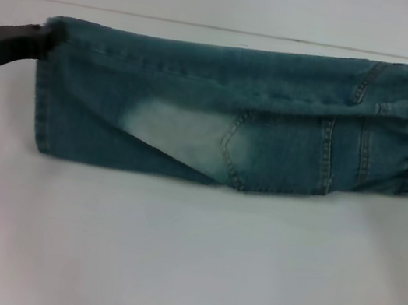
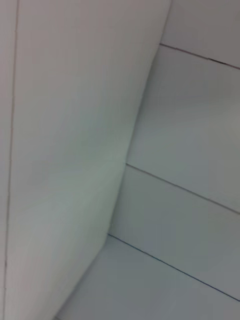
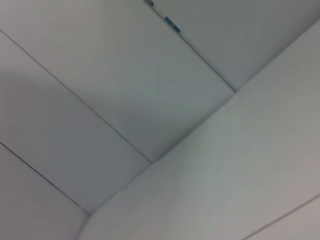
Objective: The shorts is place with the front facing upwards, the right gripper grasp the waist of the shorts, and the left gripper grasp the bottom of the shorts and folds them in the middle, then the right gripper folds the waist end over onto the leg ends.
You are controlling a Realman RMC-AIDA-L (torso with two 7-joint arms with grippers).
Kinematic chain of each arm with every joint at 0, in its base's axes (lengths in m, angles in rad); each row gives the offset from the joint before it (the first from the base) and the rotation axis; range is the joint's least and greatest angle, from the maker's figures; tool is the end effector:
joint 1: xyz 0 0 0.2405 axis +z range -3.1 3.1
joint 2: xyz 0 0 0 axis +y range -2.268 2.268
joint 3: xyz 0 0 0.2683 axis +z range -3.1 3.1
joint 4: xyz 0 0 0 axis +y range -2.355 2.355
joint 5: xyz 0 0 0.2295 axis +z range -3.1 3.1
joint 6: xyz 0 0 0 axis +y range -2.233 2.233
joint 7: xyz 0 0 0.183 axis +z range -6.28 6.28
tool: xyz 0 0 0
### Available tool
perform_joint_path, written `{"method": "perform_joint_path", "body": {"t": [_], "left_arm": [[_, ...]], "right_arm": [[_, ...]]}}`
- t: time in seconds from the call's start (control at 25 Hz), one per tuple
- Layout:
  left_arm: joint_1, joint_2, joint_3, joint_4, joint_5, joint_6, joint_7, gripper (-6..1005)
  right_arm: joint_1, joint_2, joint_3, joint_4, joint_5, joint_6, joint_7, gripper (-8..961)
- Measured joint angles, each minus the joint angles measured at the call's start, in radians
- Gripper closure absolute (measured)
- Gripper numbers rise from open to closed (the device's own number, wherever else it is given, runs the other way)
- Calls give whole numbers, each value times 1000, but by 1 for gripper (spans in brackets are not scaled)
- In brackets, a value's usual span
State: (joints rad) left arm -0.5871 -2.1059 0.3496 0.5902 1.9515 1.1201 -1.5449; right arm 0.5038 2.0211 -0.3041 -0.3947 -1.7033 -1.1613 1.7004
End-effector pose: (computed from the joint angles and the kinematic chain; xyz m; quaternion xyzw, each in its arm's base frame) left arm -0.3241 0.4381 0.0082 -0.7794 -0.4119 -0.3018 0.3630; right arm 0.3637 0.4145 0.0360 -0.6386 0.5359 0.4336 0.3421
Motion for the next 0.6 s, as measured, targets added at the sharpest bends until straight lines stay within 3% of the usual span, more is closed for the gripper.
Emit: {"method": "perform_joint_path", "body": {"t": [0.28, 0.4, 0.6], "left_arm": [[-73, -58, 127, -32, -12, -300, 88, 872], [-92, -60, 177, -57, -22, -342, 119, 863], [-88, -60, 187, -43, -36, -326, 113, 846]], "right_arm": [[69, 31, -36, 1, 3, 208, -102, 848], [85, 47, -45, 0, 3, 285, -128, 829], [69, 50, -46, -18, 6, 265, -144, 740]]}}
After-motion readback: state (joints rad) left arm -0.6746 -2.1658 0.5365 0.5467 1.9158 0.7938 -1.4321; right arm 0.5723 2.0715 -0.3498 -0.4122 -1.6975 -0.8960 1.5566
